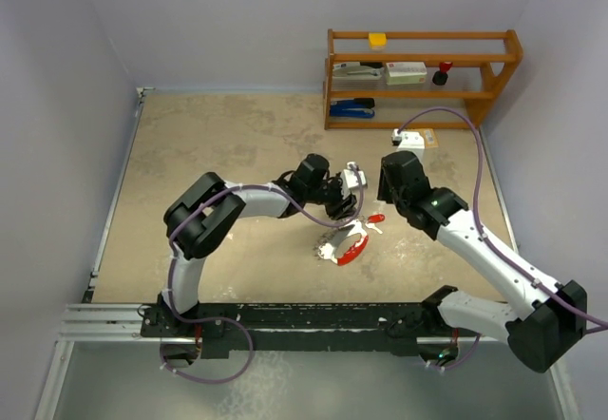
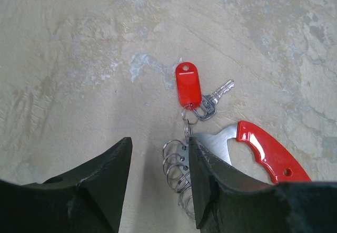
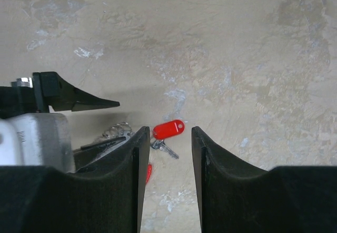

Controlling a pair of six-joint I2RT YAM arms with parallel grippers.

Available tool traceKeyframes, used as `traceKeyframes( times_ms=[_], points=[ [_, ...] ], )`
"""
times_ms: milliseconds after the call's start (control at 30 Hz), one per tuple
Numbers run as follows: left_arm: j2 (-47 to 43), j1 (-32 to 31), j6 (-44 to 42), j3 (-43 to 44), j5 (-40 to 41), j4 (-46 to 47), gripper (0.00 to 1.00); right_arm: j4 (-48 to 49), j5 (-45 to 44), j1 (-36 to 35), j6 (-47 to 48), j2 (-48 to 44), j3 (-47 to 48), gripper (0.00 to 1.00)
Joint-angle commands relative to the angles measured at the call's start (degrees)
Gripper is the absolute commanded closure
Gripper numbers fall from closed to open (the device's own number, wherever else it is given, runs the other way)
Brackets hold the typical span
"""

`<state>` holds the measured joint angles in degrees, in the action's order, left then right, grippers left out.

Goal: Remove the keys from the keyring

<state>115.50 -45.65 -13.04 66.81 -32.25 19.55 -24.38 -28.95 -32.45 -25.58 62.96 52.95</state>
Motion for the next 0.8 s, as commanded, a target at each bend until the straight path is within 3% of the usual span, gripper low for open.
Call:
traceKeyframes(
  times_ms=[0, 233, 767],
  points=[
    [1.9, -0.7, -1.6, 2.0, -1.5, 0.1, 0.55, 0.7, -1.8, 0.2, -1.0, -3.0, -0.4, 0.59],
    [3.0, -1.8, -1.0, 2.1, -1.9, 0.9, 0.55, 2.3, -3.6, 0.2, -0.1, -6.9, -0.7, 0.58],
    [5.6, -2.9, -1.0, 4.9, -1.2, 1.2, 0.56, 2.0, -2.6, 0.2, 0.2, -5.0, -0.7, 0.57]
  ],
)
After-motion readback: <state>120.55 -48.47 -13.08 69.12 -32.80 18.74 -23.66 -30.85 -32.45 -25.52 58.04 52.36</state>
